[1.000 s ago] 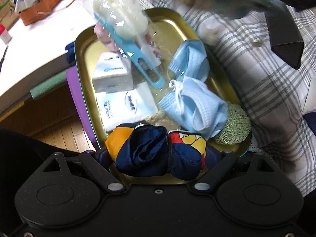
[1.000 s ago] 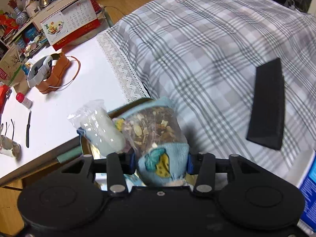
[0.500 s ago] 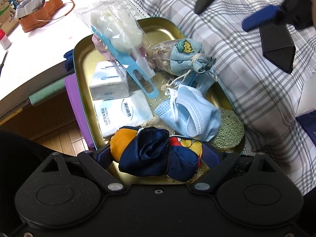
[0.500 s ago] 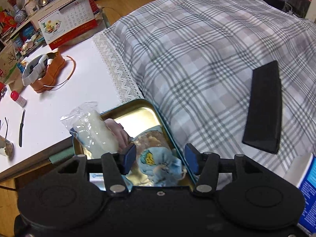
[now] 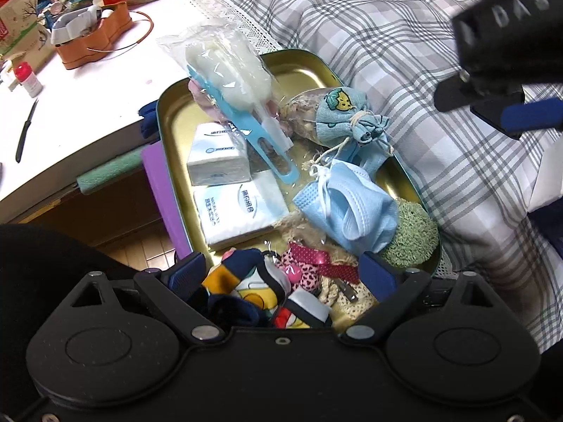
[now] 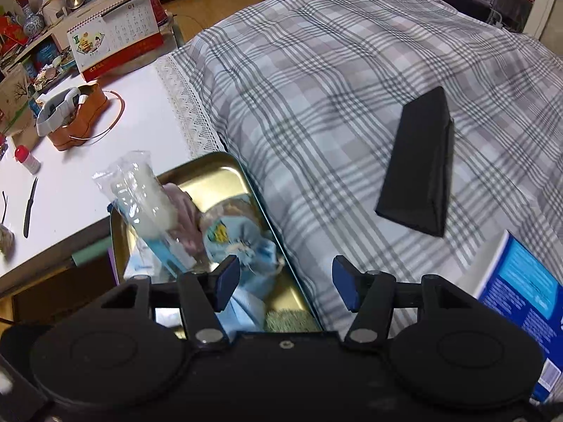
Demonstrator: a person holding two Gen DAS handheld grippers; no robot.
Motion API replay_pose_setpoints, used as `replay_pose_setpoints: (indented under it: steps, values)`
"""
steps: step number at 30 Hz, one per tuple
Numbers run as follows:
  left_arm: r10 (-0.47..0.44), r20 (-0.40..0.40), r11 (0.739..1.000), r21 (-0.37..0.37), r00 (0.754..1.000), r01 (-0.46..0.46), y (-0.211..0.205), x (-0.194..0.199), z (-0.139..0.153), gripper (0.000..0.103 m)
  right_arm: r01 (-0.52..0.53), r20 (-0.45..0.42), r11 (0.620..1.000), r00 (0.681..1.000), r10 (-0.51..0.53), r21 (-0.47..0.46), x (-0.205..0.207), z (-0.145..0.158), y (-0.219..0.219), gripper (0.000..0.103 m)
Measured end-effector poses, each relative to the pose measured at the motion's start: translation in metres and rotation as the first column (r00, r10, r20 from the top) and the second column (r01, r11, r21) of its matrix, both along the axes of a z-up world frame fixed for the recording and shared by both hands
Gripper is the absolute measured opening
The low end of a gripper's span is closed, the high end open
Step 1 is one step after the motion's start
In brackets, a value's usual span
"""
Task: Organize soft objects
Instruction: 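Open right gripper to drop the sachet while left gripper releases the fabric bundle, then withdraw both open tools up from the filled tray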
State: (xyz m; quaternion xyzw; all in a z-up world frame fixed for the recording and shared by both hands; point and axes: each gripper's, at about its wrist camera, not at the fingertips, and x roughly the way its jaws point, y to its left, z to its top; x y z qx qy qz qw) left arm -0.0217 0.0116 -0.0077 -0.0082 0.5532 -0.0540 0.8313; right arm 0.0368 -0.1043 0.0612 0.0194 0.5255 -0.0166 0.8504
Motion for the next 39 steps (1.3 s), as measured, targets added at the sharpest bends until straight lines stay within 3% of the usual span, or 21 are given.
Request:
replay_pose_setpoints:
  steps: [39]
  values:
    - [0.037, -0.009, 0.999, 0.009, 0.999, -0.037, -0.015, -0.056, 0.048, 0.091, 0.069, -0.001, 0.995, 0.998, -0.069, 0.078, -0.130, -0.009, -0.070, 0.062]
